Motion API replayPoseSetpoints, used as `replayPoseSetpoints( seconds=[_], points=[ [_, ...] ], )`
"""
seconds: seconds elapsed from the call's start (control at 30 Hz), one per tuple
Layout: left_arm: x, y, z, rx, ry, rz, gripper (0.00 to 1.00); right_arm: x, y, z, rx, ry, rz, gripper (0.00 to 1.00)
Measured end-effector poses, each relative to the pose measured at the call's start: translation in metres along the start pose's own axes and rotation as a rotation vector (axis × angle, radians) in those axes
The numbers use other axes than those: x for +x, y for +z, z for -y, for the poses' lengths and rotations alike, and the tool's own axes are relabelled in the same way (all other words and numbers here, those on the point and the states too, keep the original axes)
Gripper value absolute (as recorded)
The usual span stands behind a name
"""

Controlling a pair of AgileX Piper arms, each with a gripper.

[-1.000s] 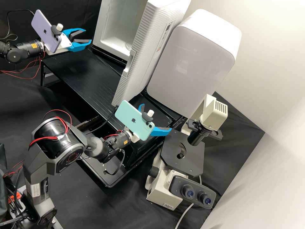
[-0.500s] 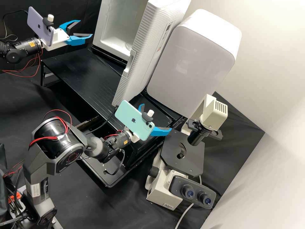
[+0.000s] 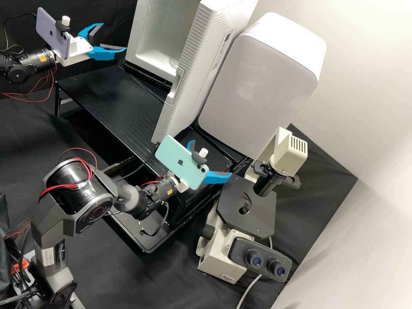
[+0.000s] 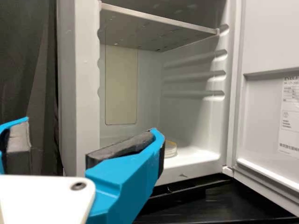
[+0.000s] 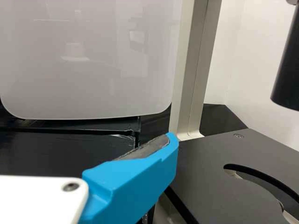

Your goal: Open the incubator door

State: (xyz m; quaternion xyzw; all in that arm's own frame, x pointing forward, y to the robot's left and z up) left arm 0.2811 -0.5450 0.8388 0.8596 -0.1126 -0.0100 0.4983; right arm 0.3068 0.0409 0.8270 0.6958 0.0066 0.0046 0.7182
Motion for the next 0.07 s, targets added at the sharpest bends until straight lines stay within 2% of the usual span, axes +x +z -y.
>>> replayPoseSetpoints(
  seconds=[0.07],
  points=[
    [0.0001, -0.0006, -0.0002, 0.004, 0.001, 0.001, 1.00, 0.0000, 0.0000, 0.0000, 0.000, 0.000, 0.000, 1.00]
  ],
)
